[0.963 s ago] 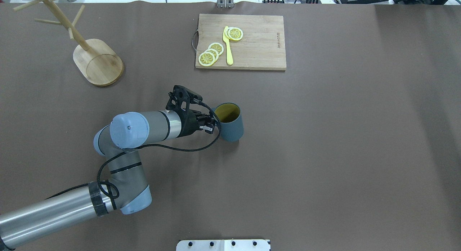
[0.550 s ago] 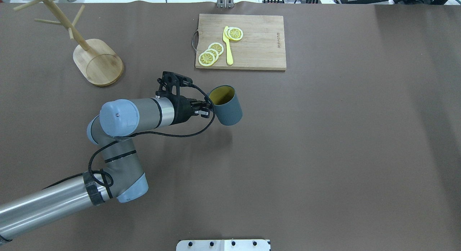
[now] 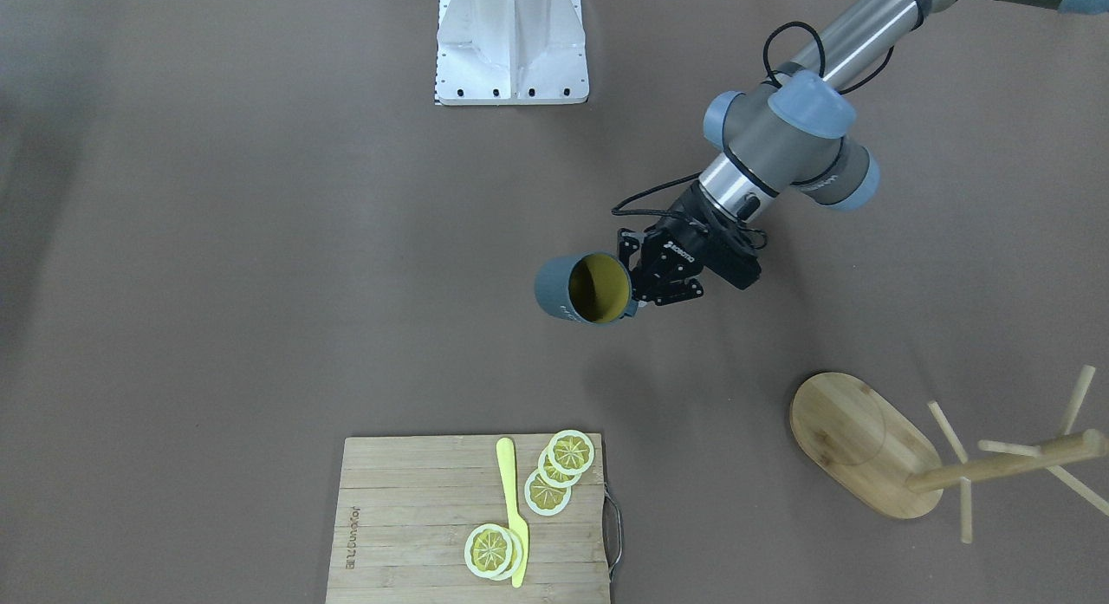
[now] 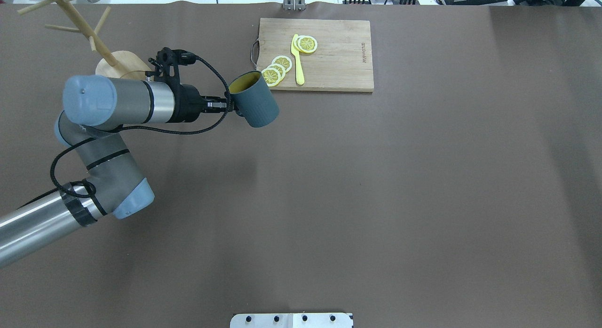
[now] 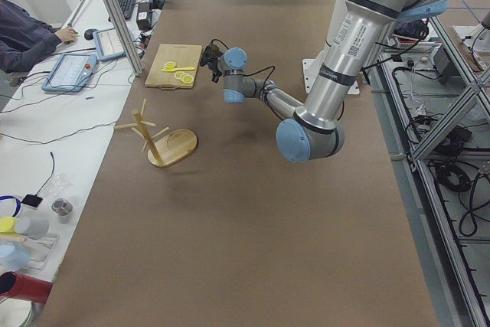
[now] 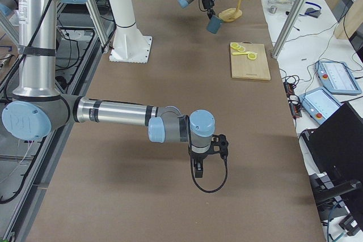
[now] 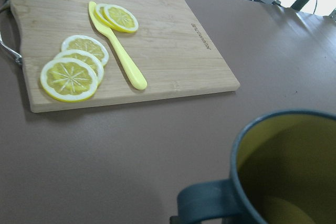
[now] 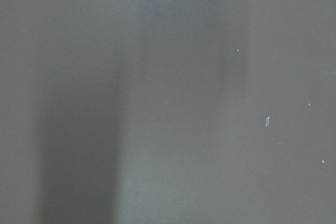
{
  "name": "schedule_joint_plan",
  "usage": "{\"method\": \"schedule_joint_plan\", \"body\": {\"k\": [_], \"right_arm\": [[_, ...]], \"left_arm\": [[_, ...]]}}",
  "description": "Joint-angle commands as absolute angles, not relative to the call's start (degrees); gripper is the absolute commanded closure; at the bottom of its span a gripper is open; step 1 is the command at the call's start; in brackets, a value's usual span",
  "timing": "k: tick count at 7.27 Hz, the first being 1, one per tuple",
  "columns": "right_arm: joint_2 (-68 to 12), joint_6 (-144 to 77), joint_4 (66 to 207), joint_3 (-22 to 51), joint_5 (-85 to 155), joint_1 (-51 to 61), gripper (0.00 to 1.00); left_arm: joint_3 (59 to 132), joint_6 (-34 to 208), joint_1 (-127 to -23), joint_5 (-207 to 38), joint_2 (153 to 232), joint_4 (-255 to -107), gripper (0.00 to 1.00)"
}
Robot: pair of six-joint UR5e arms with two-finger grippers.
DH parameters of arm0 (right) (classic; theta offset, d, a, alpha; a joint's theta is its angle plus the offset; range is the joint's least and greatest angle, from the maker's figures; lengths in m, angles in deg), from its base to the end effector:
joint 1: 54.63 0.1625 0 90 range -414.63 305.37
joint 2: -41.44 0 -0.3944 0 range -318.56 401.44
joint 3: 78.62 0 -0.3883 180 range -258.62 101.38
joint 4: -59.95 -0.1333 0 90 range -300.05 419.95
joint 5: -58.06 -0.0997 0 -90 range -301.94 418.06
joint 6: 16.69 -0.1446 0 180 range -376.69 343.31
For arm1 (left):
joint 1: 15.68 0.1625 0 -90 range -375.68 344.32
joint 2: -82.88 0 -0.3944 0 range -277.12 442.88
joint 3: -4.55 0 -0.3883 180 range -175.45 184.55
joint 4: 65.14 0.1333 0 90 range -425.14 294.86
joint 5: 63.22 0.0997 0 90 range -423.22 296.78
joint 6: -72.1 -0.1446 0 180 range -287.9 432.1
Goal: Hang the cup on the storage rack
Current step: 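Lift the blue mug by its handle with the left gripper toward the rack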
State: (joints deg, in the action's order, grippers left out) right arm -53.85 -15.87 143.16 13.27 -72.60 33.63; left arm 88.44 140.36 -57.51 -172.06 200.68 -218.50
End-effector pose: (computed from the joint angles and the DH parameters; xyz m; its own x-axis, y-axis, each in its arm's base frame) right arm 0.0252 -0.4582 0.6819 0.7566 -0.0758 0.6495 0.0411 0.9968 0.0684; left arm 0.4562 -0.5245 0.2803 0.2047 0.2872 -0.9357 0.3398 0.8757 0.3431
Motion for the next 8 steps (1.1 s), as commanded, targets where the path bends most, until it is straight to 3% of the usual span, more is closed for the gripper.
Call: {"method": "schedule_joint_plan", "body": {"k": [1, 8], "right_arm": [[-53.65, -15.90, 142.92, 13.31, -72.10, 33.61, 0.00], [-53.65, -15.90, 143.36, 13.31, -72.02, 33.52, 0.00]], "left_arm": [[89.71, 154.30, -63.47, -182.70, 199.52, -218.86, 1.00], [86.83, 216.37, -68.86, -168.10, 199.78, -231.93, 1.00]]}}
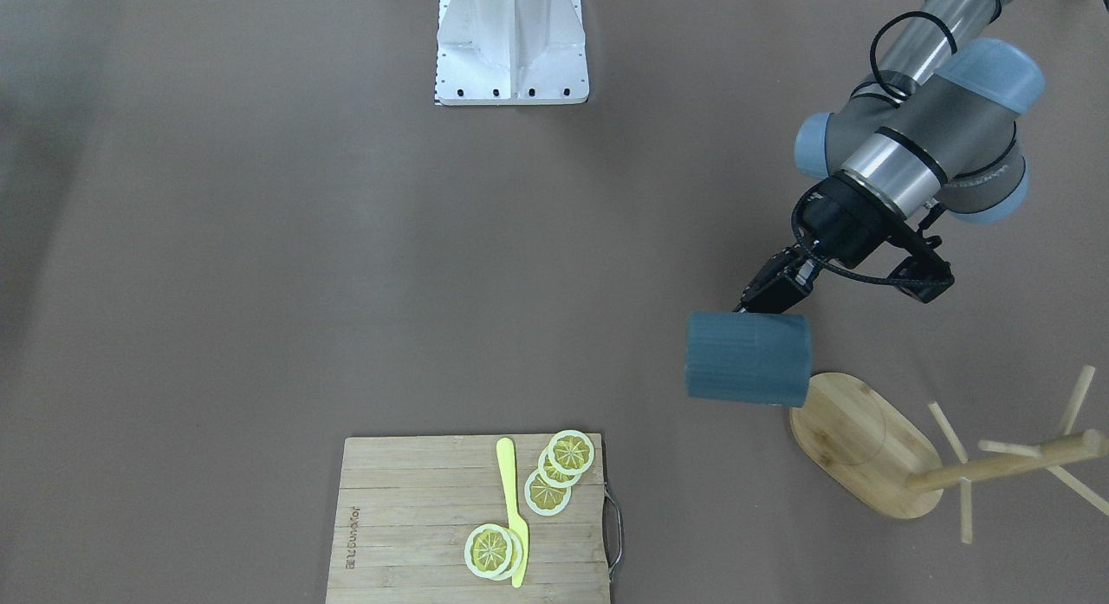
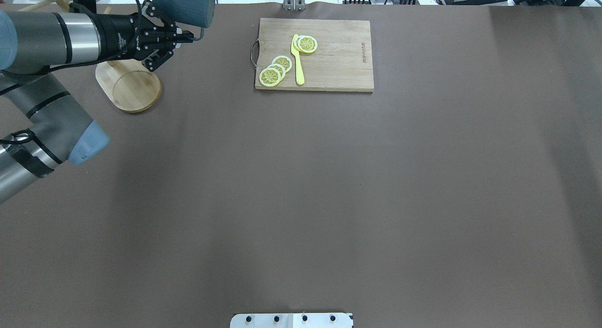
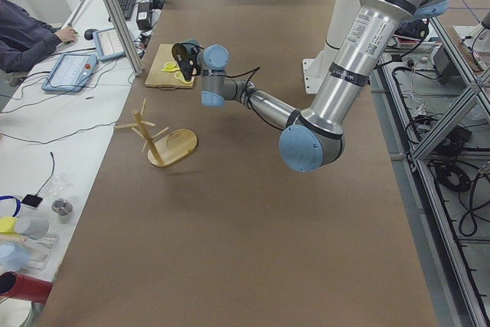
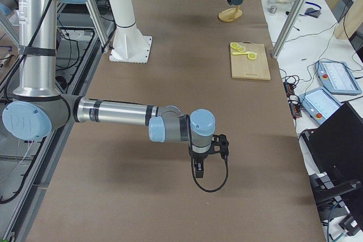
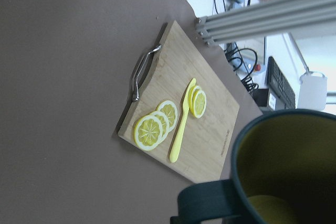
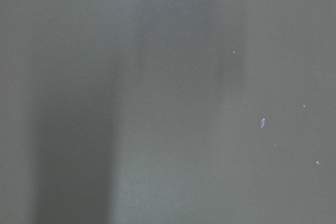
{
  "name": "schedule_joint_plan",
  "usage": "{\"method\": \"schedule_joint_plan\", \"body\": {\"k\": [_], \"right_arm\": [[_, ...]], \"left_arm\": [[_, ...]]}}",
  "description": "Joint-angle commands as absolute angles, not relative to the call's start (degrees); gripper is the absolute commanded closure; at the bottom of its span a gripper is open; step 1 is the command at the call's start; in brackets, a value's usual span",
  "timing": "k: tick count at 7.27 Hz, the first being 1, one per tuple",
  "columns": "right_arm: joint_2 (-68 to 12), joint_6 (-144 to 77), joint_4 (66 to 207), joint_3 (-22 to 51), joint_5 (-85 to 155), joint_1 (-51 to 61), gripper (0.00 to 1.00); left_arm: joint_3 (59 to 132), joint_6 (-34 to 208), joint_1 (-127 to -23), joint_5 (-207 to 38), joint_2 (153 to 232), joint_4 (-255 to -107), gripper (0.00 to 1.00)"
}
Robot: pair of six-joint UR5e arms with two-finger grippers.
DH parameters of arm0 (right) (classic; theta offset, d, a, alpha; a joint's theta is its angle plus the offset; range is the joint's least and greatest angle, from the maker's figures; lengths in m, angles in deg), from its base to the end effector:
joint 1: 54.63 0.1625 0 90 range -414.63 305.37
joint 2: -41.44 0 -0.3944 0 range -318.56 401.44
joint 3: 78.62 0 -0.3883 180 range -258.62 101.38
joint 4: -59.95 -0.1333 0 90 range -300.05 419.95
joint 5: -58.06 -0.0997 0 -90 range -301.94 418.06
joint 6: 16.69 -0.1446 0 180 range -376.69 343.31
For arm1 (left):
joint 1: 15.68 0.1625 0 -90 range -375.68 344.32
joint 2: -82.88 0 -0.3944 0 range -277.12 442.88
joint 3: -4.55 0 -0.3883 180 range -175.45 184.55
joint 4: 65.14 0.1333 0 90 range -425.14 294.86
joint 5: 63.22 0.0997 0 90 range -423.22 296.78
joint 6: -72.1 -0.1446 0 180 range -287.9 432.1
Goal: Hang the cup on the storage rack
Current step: 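Lift the blue mug by its handle with the left gripper toward the rack, then hook the mug handle onto a rack peg with the left gripper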
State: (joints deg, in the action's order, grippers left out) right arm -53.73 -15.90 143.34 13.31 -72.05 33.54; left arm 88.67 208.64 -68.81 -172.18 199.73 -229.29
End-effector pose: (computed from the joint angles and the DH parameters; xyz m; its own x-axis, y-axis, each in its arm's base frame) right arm 0.0255 -0.4592 0.6818 0.7627 -0.0760 0.6423 0.0424 0.9968 0.0676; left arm 0.3318 -0.5862 0.2639 -0.4451 -0.5507 -0.7061 0.3480 0.6202 -0.7030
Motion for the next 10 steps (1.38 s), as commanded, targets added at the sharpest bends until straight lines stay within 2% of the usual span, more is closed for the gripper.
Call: {"method": "schedule_joint_plan", "body": {"k": [1, 2, 10], "right_arm": [[-53.39, -15.90, 143.36, 13.31, -72.02, 33.52, 0.00], [-53.30, -15.90, 143.36, 13.31, -71.23, 33.52, 0.00], [-52.95, -15.90, 143.36, 13.93, -70.87, 33.43, 0.00]], "left_arm": [[83.07, 222.68, -68.86, -164.68, 199.69, -238.13, 1.00], [78.86, 226.40, -69.12, -164.21, 199.86, -243.85, 1.00], [63.81, 238.47, -72.72, -164.29, 199.51, -267.35, 1.00]]}}
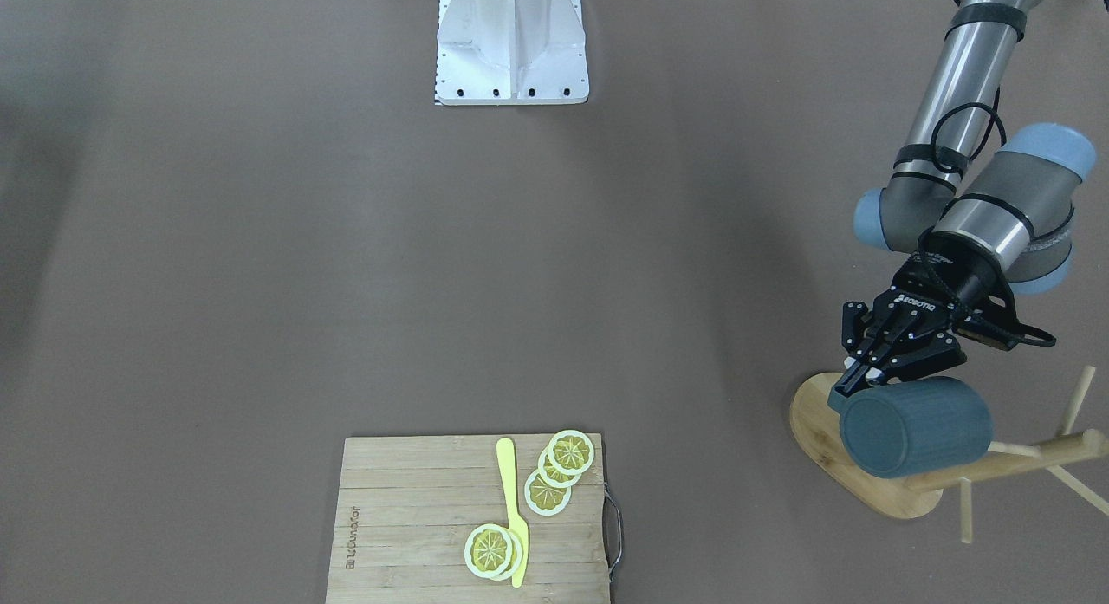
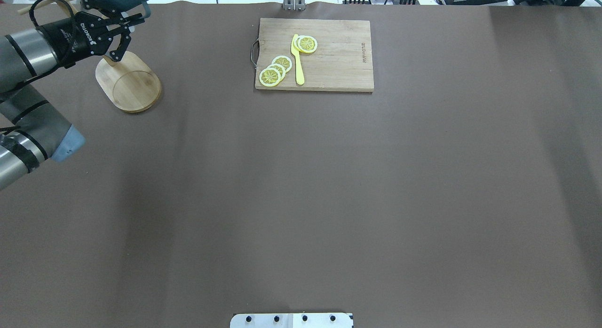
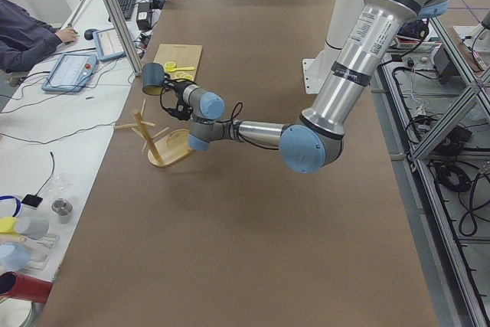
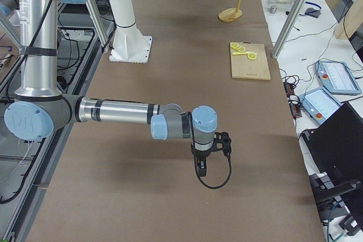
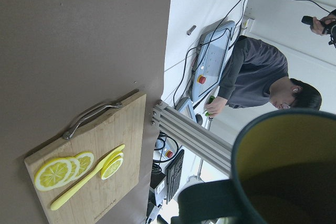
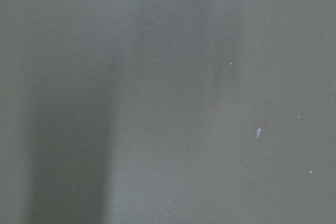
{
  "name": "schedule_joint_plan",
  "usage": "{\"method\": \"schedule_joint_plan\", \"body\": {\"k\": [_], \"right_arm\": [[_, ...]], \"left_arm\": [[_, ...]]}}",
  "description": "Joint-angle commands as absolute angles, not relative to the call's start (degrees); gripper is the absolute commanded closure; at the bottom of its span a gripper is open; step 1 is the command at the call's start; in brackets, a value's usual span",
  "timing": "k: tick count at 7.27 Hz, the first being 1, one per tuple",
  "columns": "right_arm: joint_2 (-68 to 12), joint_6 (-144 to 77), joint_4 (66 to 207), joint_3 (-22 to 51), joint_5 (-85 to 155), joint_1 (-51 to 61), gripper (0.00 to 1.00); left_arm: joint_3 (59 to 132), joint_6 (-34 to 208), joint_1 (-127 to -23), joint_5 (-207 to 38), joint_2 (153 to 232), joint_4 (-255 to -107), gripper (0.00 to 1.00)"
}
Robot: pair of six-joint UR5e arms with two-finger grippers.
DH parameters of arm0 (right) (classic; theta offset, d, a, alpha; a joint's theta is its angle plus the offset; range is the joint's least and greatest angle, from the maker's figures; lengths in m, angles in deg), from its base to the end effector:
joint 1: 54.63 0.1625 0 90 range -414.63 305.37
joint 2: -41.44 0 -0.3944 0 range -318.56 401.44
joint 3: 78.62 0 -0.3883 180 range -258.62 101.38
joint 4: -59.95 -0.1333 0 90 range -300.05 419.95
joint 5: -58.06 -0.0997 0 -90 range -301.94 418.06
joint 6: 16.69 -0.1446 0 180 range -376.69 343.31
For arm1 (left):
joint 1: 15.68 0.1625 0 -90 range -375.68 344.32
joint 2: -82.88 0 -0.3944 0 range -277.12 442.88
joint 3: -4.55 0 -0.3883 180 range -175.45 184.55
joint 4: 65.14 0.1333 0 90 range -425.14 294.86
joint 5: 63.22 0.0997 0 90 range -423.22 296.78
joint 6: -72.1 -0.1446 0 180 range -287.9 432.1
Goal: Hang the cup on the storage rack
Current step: 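Hook the mug handle onto a rack peg with the left gripper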
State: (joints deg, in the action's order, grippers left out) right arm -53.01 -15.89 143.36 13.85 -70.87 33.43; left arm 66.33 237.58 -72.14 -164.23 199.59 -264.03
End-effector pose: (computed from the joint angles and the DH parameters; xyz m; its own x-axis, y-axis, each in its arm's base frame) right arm 0.0266 -0.4671 0.6732 0.7752 -0.0907 0.6252 0.0446 0.9950 0.0891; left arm 0.2827 -0.6178 0.3875 -0.7359 -0.6097 -0.2945 0.0201 0.4151 -0.9096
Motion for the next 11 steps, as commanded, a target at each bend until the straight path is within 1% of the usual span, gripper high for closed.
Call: {"method": "schedule_joint_plan", "body": {"k": [1, 6, 11], "right_arm": [[-53.04, -15.90, 143.27, 13.93, -70.87, 33.43, 0.00], [-52.95, -15.90, 143.27, 14.27, -70.61, 33.43, 0.00], [-52.95, -15.90, 143.27, 14.37, -70.70, 33.43, 0.00]], "left_arm": [[62.57, 238.56, -72.81, -164.29, 199.51, -268.59, 1.00], [56.59, 238.57, -72.90, -164.29, 199.43, -272.73, 1.00], [54.47, 238.56, -73.07, -164.12, 199.51, -272.73, 1.00]]}}
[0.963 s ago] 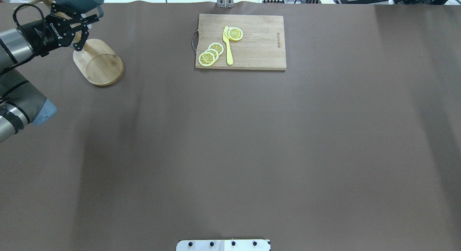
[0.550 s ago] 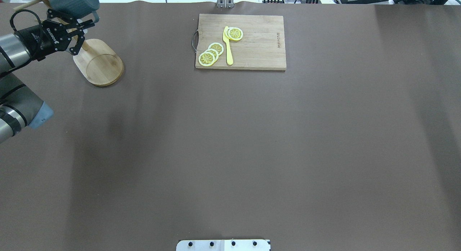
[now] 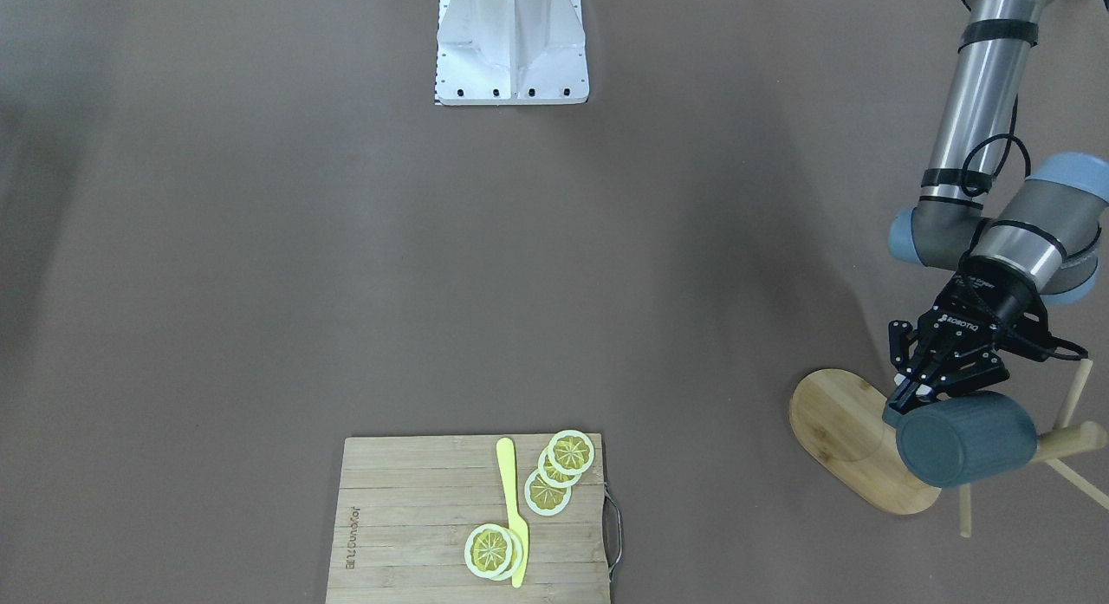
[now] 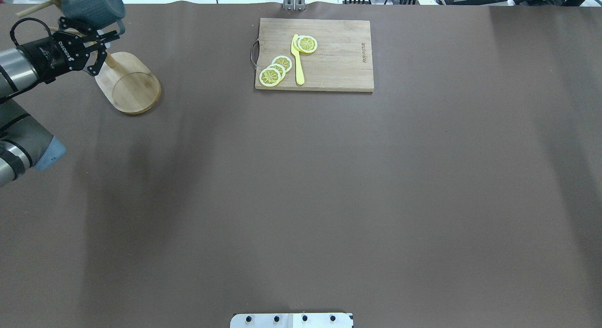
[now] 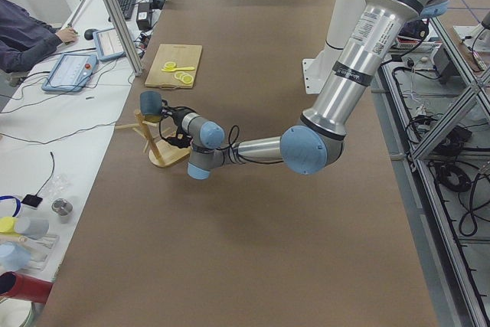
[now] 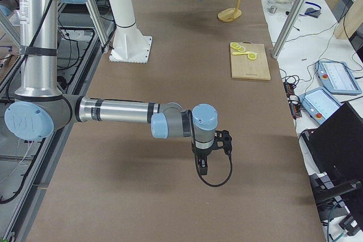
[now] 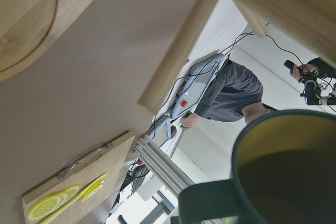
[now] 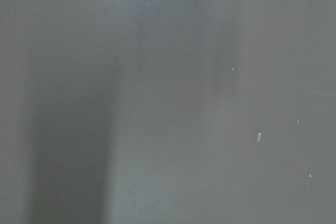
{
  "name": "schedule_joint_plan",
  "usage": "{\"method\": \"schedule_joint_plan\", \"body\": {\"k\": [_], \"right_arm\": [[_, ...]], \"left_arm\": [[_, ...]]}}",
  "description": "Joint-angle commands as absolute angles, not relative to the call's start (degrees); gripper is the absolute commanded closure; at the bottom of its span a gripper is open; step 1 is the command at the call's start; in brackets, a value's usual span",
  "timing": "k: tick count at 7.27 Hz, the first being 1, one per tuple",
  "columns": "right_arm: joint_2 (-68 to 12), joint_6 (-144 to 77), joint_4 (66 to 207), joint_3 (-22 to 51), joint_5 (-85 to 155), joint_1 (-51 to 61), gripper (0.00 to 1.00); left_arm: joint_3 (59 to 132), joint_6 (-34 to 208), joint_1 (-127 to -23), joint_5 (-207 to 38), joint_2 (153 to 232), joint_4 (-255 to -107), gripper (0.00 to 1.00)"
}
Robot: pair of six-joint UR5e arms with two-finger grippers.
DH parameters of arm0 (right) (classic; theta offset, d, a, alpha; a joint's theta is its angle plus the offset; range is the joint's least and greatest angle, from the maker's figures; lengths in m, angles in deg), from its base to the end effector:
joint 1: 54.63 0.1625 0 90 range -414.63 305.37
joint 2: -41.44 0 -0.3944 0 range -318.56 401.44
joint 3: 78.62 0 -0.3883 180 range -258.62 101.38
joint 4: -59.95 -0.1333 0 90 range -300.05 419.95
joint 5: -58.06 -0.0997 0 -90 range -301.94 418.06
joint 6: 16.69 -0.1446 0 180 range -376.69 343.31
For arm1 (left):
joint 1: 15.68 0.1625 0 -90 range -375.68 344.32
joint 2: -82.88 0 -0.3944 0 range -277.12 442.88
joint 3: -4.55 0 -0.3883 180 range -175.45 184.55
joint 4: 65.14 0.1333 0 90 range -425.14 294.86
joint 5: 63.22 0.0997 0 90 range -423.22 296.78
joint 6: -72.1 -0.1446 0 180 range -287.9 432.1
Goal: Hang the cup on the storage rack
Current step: 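Hook the mug handle onto a rack peg with the left gripper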
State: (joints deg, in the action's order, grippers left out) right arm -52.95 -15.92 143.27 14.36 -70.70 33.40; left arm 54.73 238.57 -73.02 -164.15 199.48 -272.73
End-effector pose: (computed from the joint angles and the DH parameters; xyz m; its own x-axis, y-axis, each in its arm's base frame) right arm 0.0267 -0.4688 0.6684 0.7768 -0.0976 0.6221 0.0447 0.9940 0.1002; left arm 0.2710 -0.6190 0.4721 -0.7386 -0.6166 -0.2724 0.0400 0.3633 -0.9308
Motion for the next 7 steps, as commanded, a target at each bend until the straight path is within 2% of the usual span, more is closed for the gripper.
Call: {"method": "schedule_joint_plan", "body": {"k": [1, 3, 4, 6, 7], "right_arm": [[-52.95, -15.90, 143.27, 14.37, -70.70, 33.43, 0.00], [-52.95, -15.98, 143.27, 14.37, -70.70, 33.43, 0.00], [-52.95, -15.90, 143.27, 14.37, -70.70, 33.43, 0.00], [-52.95, -15.90, 143.27, 14.37, -70.70, 33.43, 0.00], [-52.86, -15.90, 143.27, 14.37, -70.61, 33.35, 0.00]], "left_arm": [[54.30, 238.56, -72.99, -164.12, 199.51, -272.65, 1.00], [53.86, 238.56, -73.08, -163.86, 199.51, -272.65, 0.98], [53.86, 238.56, -73.08, -163.85, 199.51, -272.65, 0.91], [53.86, 237.95, -72.99, -163.25, 199.43, -272.65, 0.62], [53.86, 235.86, -72.90, -163.24, 199.51, -272.56, 0.02]]}}
